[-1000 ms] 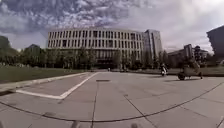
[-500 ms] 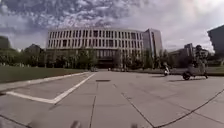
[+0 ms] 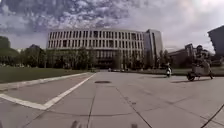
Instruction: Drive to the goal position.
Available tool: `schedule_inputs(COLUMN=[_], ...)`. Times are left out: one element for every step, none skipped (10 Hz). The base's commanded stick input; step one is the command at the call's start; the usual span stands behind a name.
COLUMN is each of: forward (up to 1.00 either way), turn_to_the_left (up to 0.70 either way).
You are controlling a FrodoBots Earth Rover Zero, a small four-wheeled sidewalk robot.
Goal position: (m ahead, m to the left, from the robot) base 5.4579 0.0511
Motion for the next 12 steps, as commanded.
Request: schedule_inputs(forward=[0.70, 0.70, 0.70, 0.70, 0.70, 0.70, 0.70, 0.70, 0.70, 0.70, 0.70, 0.70], turn_to_the_left=[0.00, 0.00, 0.00, 0.00, 0.00, 0.00, 0.00, 0.00, 0.00, 0.00, 0.00, 0.00])
